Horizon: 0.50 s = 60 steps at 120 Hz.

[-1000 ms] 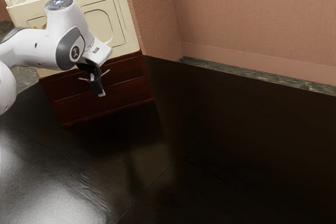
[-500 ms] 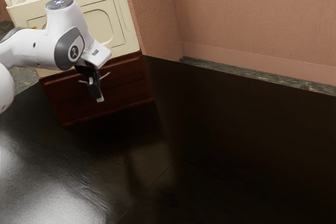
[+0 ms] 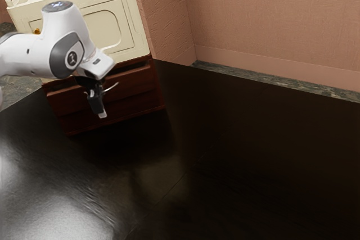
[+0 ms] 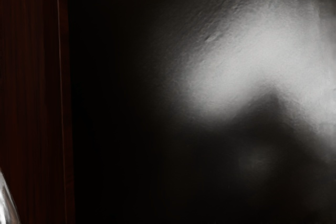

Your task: Pull the drawer handle with one arm to open the drawer

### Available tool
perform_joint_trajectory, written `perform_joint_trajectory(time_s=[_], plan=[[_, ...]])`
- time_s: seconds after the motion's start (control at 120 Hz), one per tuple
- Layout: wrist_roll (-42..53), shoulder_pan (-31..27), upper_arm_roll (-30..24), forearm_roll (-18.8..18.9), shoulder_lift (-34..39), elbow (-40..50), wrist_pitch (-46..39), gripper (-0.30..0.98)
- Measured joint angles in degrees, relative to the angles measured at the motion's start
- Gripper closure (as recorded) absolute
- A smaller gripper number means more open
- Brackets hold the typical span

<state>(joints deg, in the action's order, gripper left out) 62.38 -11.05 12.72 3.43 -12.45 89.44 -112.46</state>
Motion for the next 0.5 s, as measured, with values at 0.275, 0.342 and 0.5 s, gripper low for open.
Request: perform_joint_trajectory(time_s=[0.275, 0.342, 0.5], plan=[[0.6, 0.8, -0.1, -0.3, 2.4, 2.7, 0.4, 0.01], [0.6, 1.0, -0.2, -0.5, 3.1, 3.5, 0.4, 0.01], [0.6, 1.3, -0.3, -0.8, 4.0, 4.9, 0.3, 0.0]])
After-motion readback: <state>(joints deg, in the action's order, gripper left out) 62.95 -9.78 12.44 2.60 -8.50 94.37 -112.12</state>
